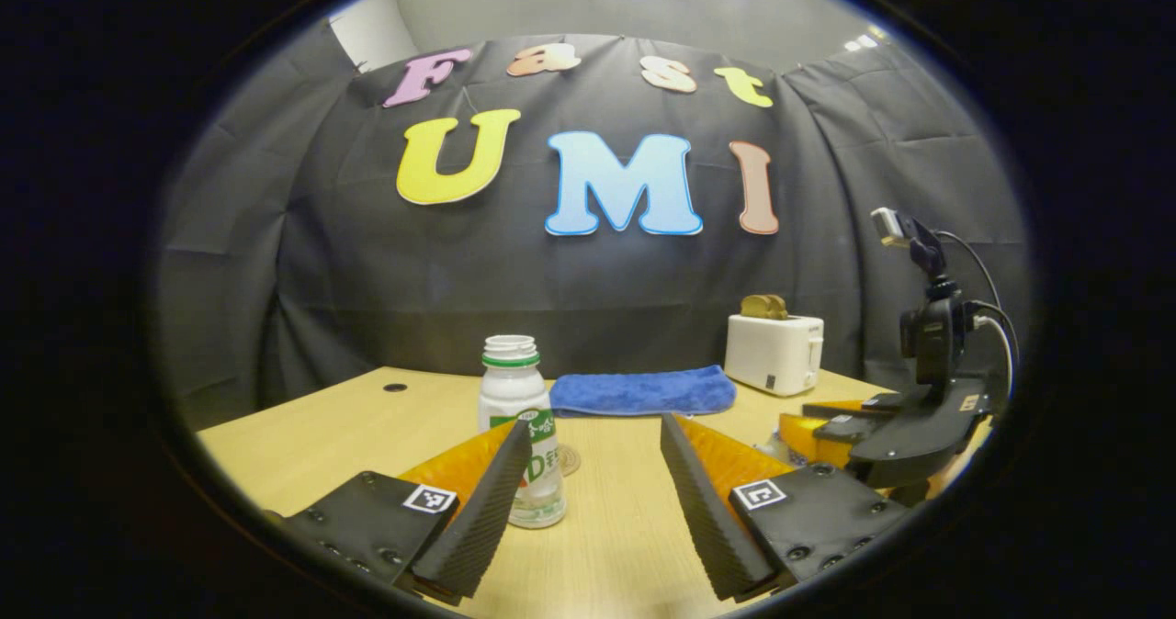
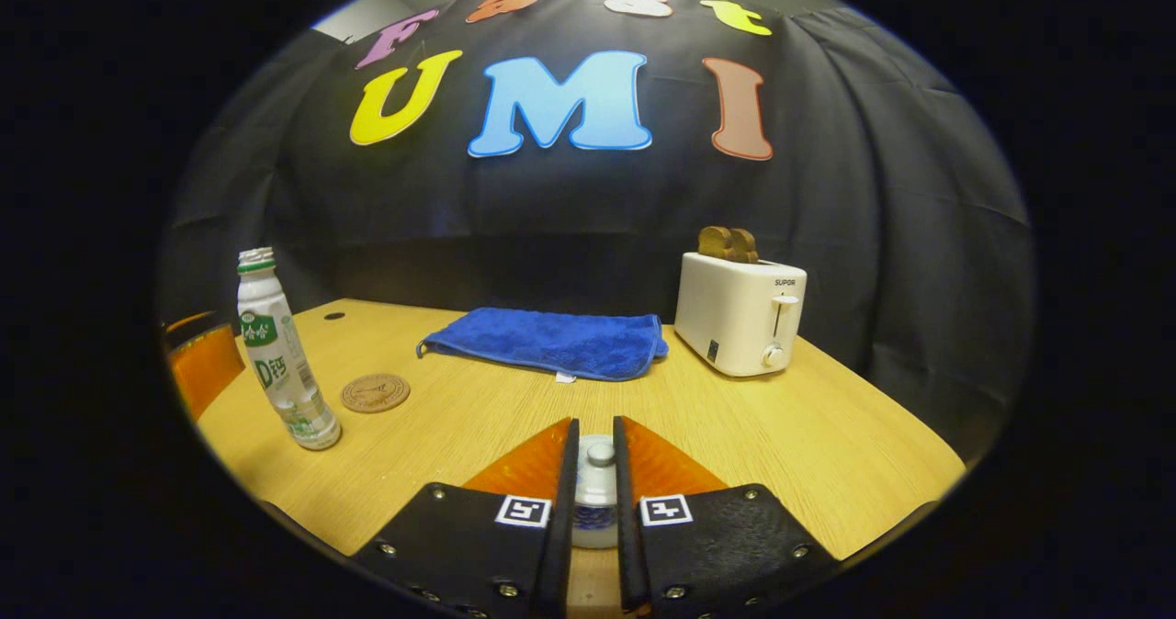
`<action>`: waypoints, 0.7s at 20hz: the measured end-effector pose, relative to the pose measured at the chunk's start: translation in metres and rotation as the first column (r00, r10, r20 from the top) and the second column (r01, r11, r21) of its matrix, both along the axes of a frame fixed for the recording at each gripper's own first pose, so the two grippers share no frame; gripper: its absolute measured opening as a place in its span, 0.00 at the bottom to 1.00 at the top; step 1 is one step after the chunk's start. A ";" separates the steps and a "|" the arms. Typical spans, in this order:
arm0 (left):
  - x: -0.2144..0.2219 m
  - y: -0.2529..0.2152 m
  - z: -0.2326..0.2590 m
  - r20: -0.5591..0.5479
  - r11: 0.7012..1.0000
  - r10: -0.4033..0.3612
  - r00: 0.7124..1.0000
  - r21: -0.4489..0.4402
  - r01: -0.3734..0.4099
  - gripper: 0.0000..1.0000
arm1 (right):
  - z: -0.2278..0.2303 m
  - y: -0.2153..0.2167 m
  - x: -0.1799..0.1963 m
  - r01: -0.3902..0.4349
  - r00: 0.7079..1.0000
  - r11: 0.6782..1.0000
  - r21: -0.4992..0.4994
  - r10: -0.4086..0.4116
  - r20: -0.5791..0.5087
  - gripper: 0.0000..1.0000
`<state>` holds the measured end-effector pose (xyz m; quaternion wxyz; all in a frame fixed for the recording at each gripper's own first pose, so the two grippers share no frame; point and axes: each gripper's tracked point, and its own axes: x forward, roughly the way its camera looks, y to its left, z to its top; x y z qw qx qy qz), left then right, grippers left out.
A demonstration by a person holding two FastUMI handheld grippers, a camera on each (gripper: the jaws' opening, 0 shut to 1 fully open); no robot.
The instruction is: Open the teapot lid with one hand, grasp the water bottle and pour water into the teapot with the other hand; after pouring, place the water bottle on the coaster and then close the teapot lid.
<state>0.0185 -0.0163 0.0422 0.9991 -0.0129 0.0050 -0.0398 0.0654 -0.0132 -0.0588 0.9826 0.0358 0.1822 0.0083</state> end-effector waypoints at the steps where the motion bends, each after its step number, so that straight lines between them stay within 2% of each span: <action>1: 0.000 0.001 -0.001 0.001 1.000 0.000 1.000 -0.004 0.000 0.92 | 0.000 0.000 0.000 -0.006 1.000 1.000 -0.001 0.006 -0.003 0.21; 2: 0.000 0.001 -0.001 0.001 1.000 0.001 1.000 -0.009 -0.001 0.89 | -0.002 0.001 0.001 -0.009 1.000 1.000 -0.012 0.009 -0.006 0.22; 3: -0.001 0.001 -0.001 0.001 1.000 0.000 1.000 -0.013 0.000 0.94 | -0.001 0.001 0.001 -0.011 1.000 1.000 -0.022 0.011 -0.005 0.22; 4: -0.001 0.001 -0.001 -0.002 1.000 -0.001 1.000 -0.016 0.001 0.94 | -0.004 -0.001 0.004 -0.009 1.000 0.999 -0.044 0.009 -0.006 0.22; 5: -0.001 0.001 -0.003 -0.004 1.000 -0.001 1.000 -0.018 0.001 0.89 | -0.005 -0.002 0.005 0.007 1.000 1.000 -0.026 -0.008 -0.006 0.22; 6: -0.001 0.002 -0.003 -0.008 1.000 0.000 1.000 -0.020 0.000 0.91 | -0.002 -0.005 0.007 0.001 1.000 1.000 -0.029 -0.001 -0.003 0.03; 10: 0.001 0.005 -0.007 -0.020 1.000 0.005 1.000 -0.023 -0.006 0.99 | 0.005 -0.001 0.007 -0.018 1.000 1.000 -0.019 0.018 0.005 0.03; 13: 0.003 0.010 -0.011 -0.034 1.000 0.015 0.999 -0.012 -0.016 0.99 | 0.023 -0.005 0.007 -0.007 0.999 1.000 0.022 0.006 0.044 0.03; 14: 0.004 0.013 -0.011 -0.037 1.000 0.024 0.999 -0.009 -0.024 0.94 | 0.029 -0.008 0.007 0.000 0.998 1.000 0.026 -0.002 0.064 0.03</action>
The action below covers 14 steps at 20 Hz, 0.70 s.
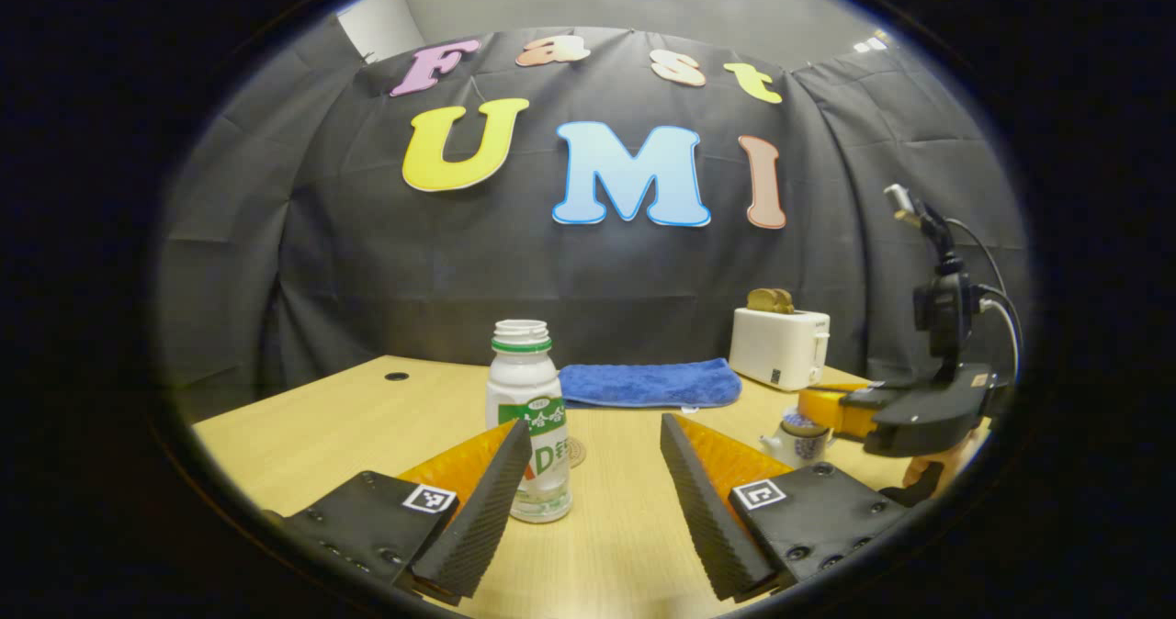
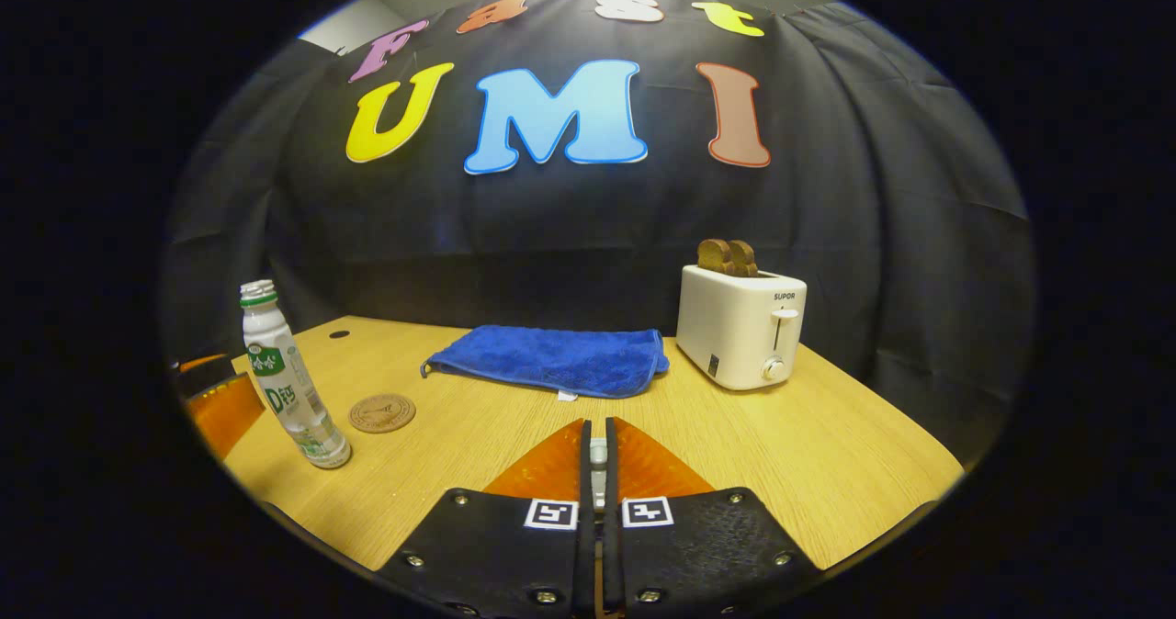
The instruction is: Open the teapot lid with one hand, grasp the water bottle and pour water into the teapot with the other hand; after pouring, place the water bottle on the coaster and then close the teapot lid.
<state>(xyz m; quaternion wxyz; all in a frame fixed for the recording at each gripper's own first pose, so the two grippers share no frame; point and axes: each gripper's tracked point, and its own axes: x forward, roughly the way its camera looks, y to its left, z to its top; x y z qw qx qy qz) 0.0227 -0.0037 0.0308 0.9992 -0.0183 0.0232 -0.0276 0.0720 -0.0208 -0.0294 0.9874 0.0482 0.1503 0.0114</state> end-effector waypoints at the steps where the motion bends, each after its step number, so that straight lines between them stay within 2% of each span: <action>1: 0.003 0.004 -0.002 -0.001 1.000 0.010 1.000 0.003 -0.010 0.94 | 0.008 -0.002 -0.001 0.003 1.000 1.000 0.000 -0.003 0.018 0.03; 2: 0.004 0.007 -0.002 0.001 1.000 0.018 1.000 0.006 -0.018 0.99 | 0.015 -0.004 -0.003 0.002 0.999 1.000 0.001 -0.002 0.032 0.03; 3: 0.007 0.010 -0.002 0.005 1.000 0.024 1.000 0.011 -0.024 0.94 | 0.021 -0.005 -0.006 0.002 0.999 1.000 0.006 -0.002 0.045 0.03; 5: 0.015 0.018 -0.006 0.002 0.999 0.040 0.999 0.029 -0.040 0.94 | 0.033 -0.008 -0.012 -0.001 0.998 1.000 0.019 -0.001 0.067 0.03; 8: 0.030 0.027 -0.016 -0.025 0.996 0.057 0.998 0.064 -0.055 0.99 | 0.043 -0.013 -0.024 -0.006 0.996 0.999 0.041 0.003 0.086 0.03; 14: 0.061 0.038 -0.038 -0.076 0.989 0.085 0.994 0.130 -0.075 0.99 | 0.050 -0.023 -0.037 -0.009 0.995 0.998 0.062 0.003 0.095 0.03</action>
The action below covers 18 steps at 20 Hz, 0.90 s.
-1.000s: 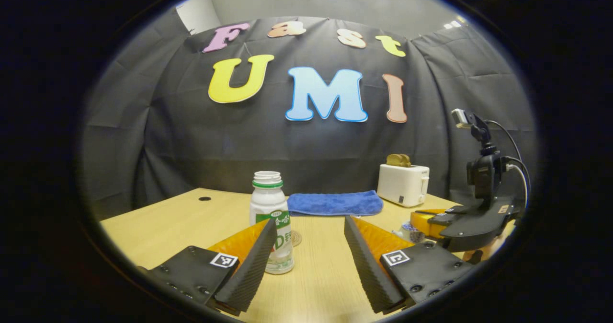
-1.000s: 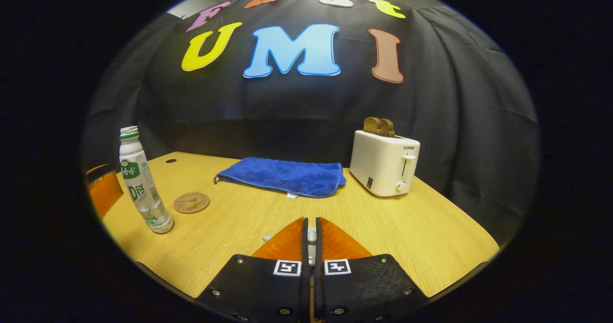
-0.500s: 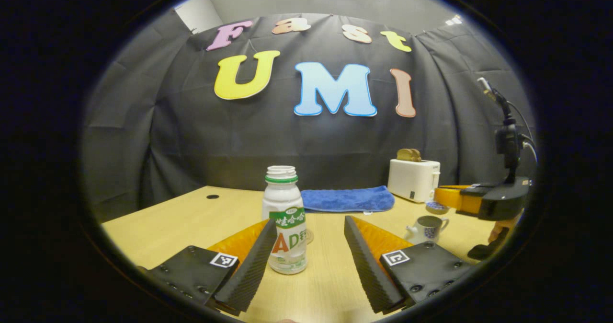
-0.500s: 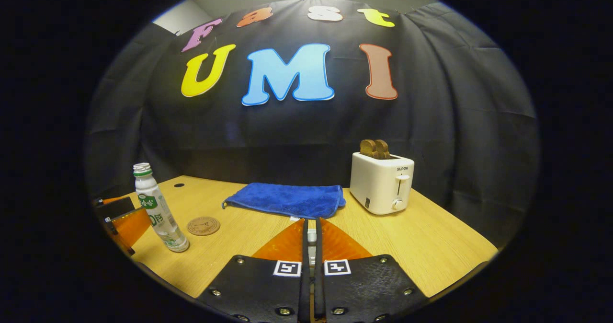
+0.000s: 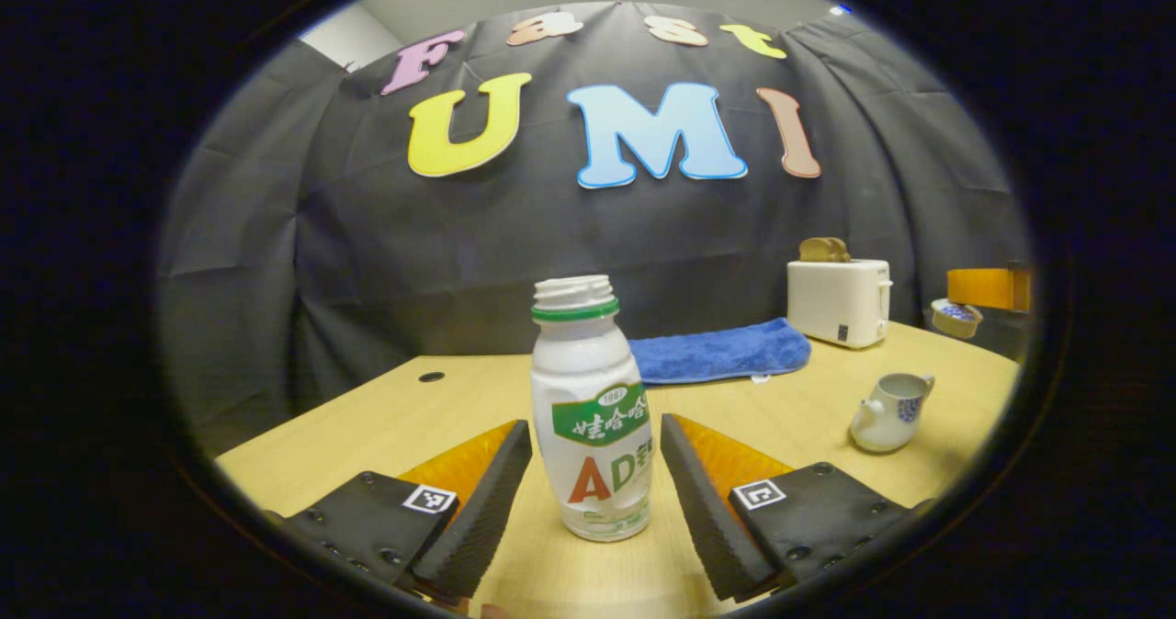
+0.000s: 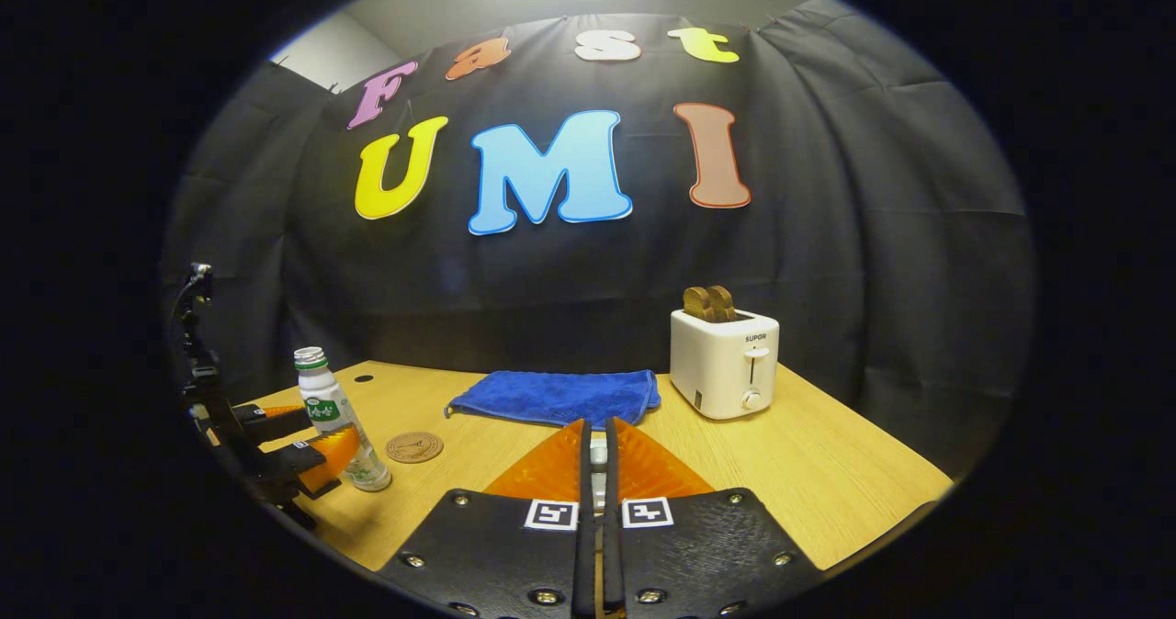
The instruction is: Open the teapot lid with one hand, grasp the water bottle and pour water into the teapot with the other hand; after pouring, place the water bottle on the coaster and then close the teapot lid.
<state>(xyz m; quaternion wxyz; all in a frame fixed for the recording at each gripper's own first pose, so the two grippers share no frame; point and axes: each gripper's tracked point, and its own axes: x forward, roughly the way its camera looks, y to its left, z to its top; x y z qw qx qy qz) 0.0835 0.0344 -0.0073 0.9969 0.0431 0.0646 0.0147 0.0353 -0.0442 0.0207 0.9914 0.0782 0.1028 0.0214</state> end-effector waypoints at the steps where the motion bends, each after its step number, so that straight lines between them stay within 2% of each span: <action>1: 0.003 0.000 -0.004 -0.007 1.000 -0.003 1.000 -0.002 0.003 0.99 | 0.000 -0.003 -0.001 0.004 1.000 1.000 0.003 -0.004 -0.001 0.03; 5: 0.016 0.007 -0.015 -0.036 1.000 0.018 0.999 0.017 -0.017 0.99 | -0.007 -0.016 -0.004 0.022 1.000 1.000 0.019 -0.022 -0.016 0.03; 8: 0.021 0.002 -0.021 -0.063 1.000 0.002 0.998 0.020 0.000 0.99 | -0.012 -0.028 -0.007 0.045 0.999 0.998 0.032 -0.044 -0.022 0.03; 11: 0.022 0.002 -0.020 -0.073 0.999 -0.005 0.997 0.043 0.009 0.83 | -0.016 -0.042 -0.012 0.068 0.997 0.997 0.036 -0.067 -0.033 0.04; 12: 0.021 0.001 -0.019 -0.080 0.998 -0.008 0.997 0.058 0.013 0.84 | -0.018 -0.047 -0.013 0.076 0.997 0.996 0.035 -0.075 -0.037 0.04; 16: 0.022 -0.019 -0.006 -0.073 0.985 -0.025 0.997 0.170 0.038 0.85 | -0.024 -0.065 -0.019 0.104 0.993 0.994 0.045 -0.102 -0.051 0.03; 18: 0.022 -0.028 0.007 -0.048 0.961 -0.030 0.998 0.274 0.042 0.77 | -0.026 -0.073 -0.022 0.116 0.992 0.992 0.047 -0.113 -0.054 0.03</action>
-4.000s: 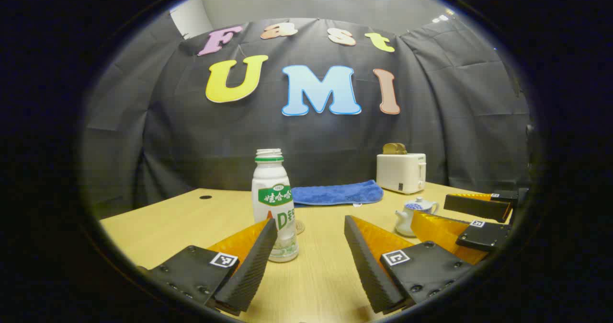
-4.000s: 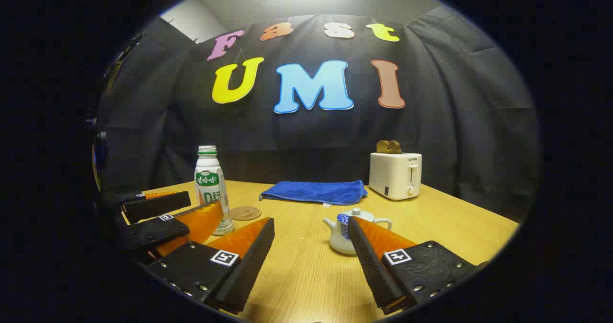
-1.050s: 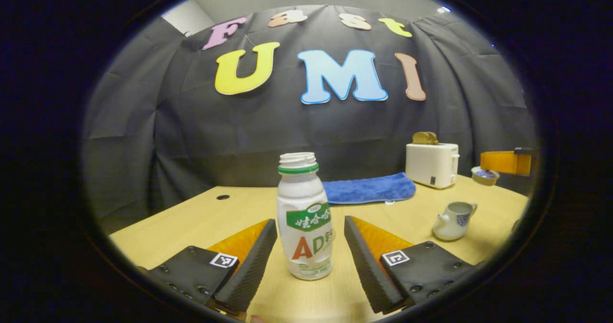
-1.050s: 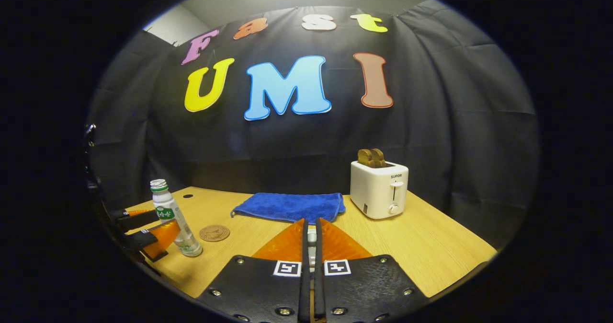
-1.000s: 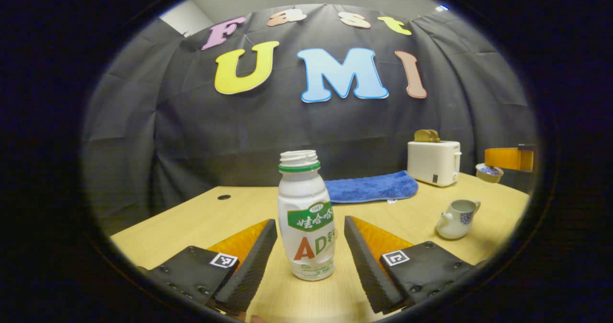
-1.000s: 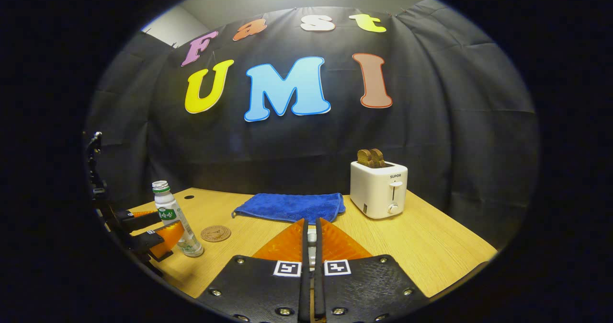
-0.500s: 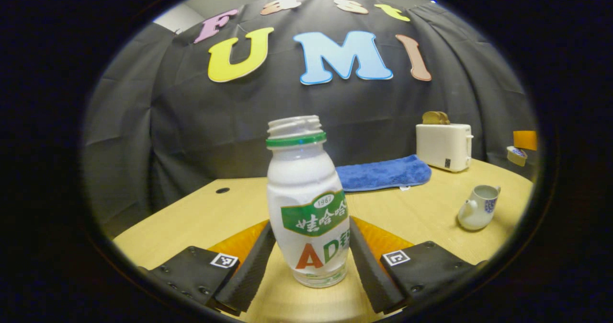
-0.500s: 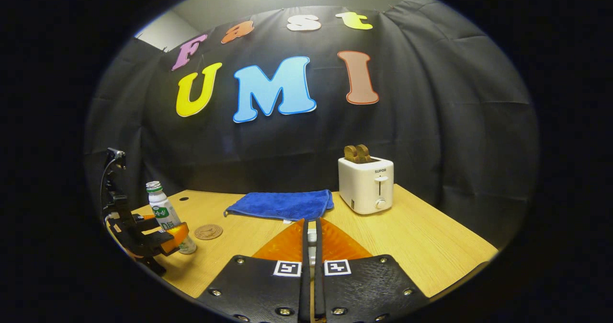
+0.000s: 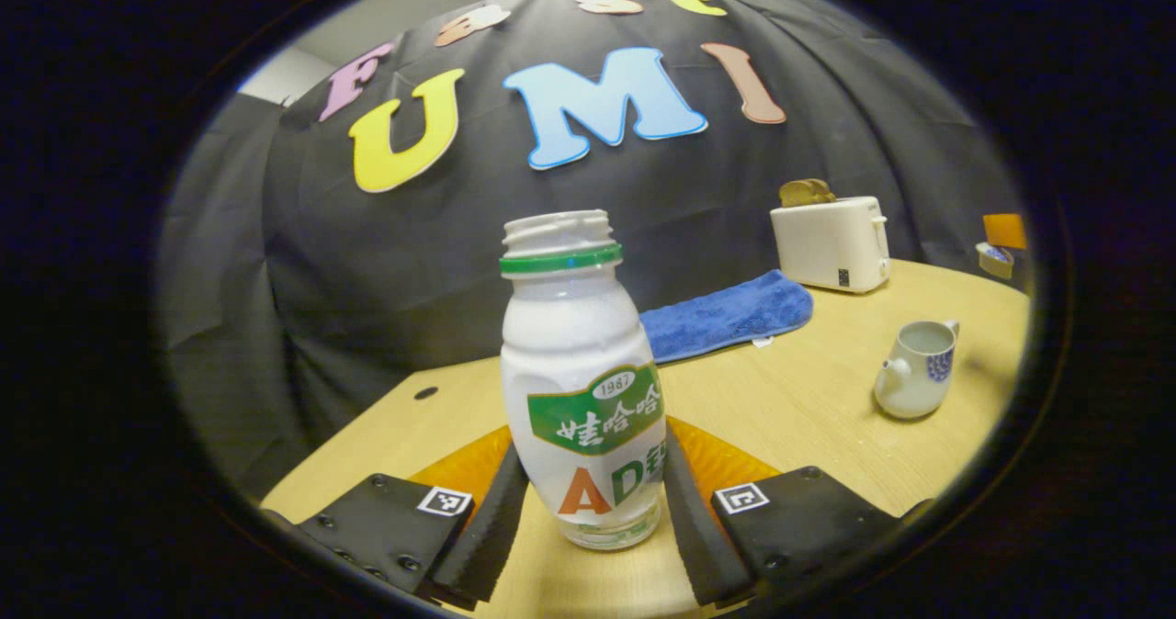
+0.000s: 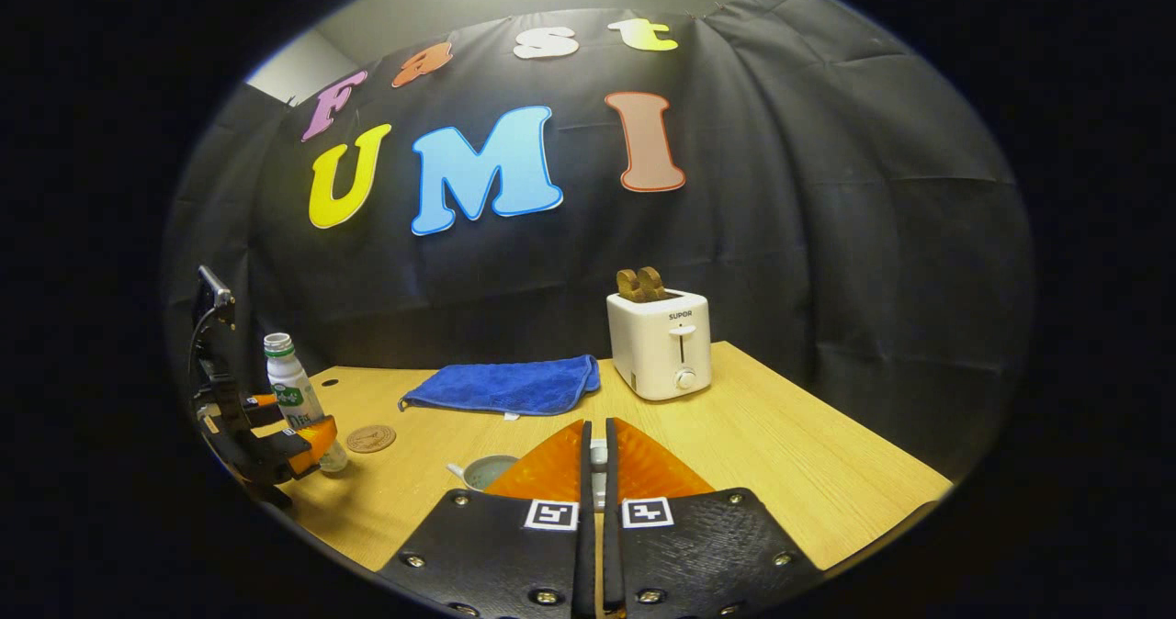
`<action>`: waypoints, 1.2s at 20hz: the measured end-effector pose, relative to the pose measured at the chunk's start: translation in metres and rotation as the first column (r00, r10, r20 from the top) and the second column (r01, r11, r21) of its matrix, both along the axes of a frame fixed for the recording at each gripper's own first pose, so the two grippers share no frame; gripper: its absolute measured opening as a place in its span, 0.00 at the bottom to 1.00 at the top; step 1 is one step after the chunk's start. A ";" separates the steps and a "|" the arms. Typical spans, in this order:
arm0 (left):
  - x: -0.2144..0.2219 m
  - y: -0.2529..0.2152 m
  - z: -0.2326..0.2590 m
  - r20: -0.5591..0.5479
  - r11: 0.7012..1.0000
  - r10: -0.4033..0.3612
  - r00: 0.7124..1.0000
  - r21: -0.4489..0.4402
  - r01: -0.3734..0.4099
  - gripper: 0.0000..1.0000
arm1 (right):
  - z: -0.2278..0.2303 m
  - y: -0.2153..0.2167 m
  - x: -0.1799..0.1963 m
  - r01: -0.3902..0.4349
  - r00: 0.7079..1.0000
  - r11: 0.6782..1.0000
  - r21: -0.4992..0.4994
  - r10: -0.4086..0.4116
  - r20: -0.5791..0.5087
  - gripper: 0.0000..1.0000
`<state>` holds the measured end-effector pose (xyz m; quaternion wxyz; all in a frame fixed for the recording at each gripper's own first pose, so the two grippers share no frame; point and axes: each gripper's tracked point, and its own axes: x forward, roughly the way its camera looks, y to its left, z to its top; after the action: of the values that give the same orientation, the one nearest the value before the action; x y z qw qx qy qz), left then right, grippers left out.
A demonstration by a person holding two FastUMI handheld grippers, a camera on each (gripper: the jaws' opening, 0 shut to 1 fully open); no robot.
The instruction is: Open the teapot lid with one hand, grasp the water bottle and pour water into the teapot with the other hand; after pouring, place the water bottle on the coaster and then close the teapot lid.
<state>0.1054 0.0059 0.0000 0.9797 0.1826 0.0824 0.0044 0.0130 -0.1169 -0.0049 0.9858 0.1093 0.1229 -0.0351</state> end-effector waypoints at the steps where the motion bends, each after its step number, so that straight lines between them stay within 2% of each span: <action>1: 0.000 -0.005 0.004 0.010 0.998 -0.005 1.000 0.060 0.005 0.78 | 0.000 -0.004 -0.002 0.004 1.000 1.000 0.001 -0.004 -0.001 0.04; 4: 0.002 -0.022 0.015 0.022 0.978 -0.026 0.999 0.207 0.021 0.81 | -0.001 -0.011 -0.009 0.012 1.000 1.000 0.002 -0.012 0.001 0.03; 5: 0.003 -0.027 0.018 0.025 0.970 -0.032 0.999 0.242 0.025 0.86 | 0.000 -0.014 -0.011 0.014 1.000 1.000 0.001 -0.014 0.001 0.03; 7: 0.005 -0.036 0.024 0.035 0.941 -0.041 0.999 0.336 0.027 0.86 | 0.001 -0.019 -0.016 0.021 1.000 1.000 -0.002 -0.021 0.006 0.03; 8: 0.007 -0.042 0.027 0.039 0.923 -0.049 0.998 0.384 0.030 0.86 | 0.000 -0.022 -0.018 0.025 1.000 1.000 -0.003 -0.025 0.008 0.04; 9: 0.008 -0.047 0.029 0.040 0.902 -0.058 0.998 0.430 0.035 0.81 | 0.000 -0.025 -0.020 0.028 1.000 1.000 -0.004 -0.028 0.008 0.03; 10: 0.008 -0.052 0.031 0.038 0.886 -0.064 0.997 0.462 0.039 0.85 | -0.001 -0.027 -0.021 0.031 0.999 1.000 -0.001 -0.031 0.009 0.03; 13: 0.011 -0.064 0.035 0.035 0.835 -0.087 0.996 0.548 0.054 0.85 | -0.004 -0.035 -0.025 0.041 0.999 0.999 0.014 -0.041 0.008 0.03; 15: 0.012 -0.073 0.036 0.029 0.797 -0.110 0.994 0.599 0.071 0.76 | -0.006 -0.040 -0.028 0.046 0.999 0.999 0.018 -0.046 0.006 0.03; 16: 0.013 -0.078 0.036 0.023 0.775 -0.122 0.992 0.627 0.081 0.76 | -0.008 -0.043 -0.029 0.048 0.999 0.999 0.018 -0.048 0.005 0.03; 18: 0.014 -0.085 0.038 0.015 0.730 -0.142 0.990 0.677 0.094 0.76 | -0.010 -0.049 -0.032 0.055 0.998 0.998 0.018 -0.056 0.004 0.03; 24: 0.020 -0.104 0.036 -0.010 0.620 -0.174 0.985 0.776 0.117 0.76 | -0.015 -0.061 -0.039 0.067 0.998 0.997 0.030 -0.067 0.006 0.03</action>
<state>0.1250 -0.0984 0.0361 0.8061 0.5903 0.0251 -0.0339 -0.0264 -0.1780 -0.0200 0.9827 0.1283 0.1165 -0.0659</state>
